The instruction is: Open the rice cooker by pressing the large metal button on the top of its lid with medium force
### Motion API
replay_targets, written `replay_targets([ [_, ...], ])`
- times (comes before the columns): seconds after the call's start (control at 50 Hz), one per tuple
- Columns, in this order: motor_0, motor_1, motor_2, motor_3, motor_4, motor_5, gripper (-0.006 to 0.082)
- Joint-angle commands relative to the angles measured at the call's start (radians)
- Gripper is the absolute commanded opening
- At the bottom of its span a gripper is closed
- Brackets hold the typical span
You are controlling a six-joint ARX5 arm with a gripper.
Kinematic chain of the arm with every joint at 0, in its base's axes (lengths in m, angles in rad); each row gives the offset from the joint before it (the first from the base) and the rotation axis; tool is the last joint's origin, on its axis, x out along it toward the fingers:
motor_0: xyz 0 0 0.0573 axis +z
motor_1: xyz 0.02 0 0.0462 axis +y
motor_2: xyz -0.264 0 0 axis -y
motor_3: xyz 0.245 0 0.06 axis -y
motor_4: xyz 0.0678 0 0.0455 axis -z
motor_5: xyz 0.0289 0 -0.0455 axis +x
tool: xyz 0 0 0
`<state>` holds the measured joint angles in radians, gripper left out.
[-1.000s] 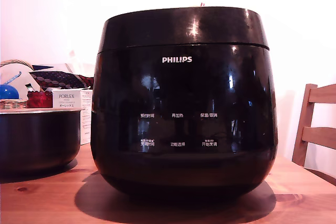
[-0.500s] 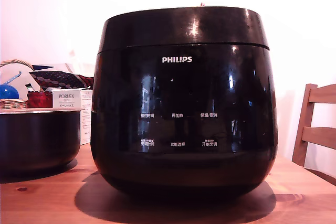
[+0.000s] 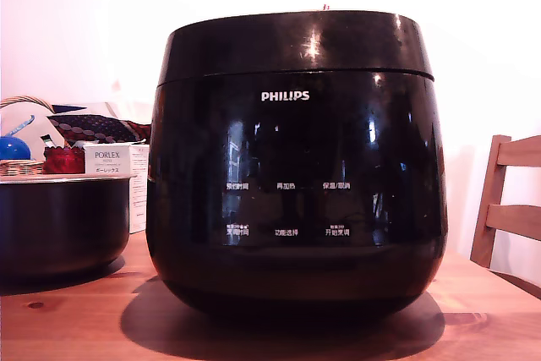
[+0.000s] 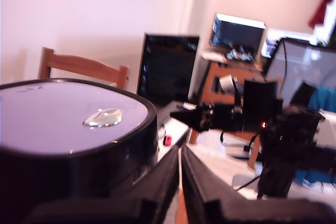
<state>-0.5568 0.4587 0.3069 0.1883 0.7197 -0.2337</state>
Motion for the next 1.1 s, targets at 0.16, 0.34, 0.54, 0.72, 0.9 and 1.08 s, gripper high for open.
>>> replay_targets([
  [0.16, -0.09, 0.211, 0.118, 0.032, -0.106, 0.161, -0.0021],
  [0.34, -0.17, 0.357, 0.167, 0.132, -0.205, 0.254, -0.0021],
  [0.54, -0.248, 0.49, 0.169, 0.262, -0.334, 0.316, -0.0021],
  [0.72, -0.275, 0.595, 0.169, 0.378, -0.392, 0.32, -0.0021],
  [0.9, -0.277, 0.668, 0.169, 0.436, -0.439, 0.318, -0.0021],
  [1.08, -0.278, 0.711, 0.191, 0.433, -0.491, 0.306, -0.0021],
])
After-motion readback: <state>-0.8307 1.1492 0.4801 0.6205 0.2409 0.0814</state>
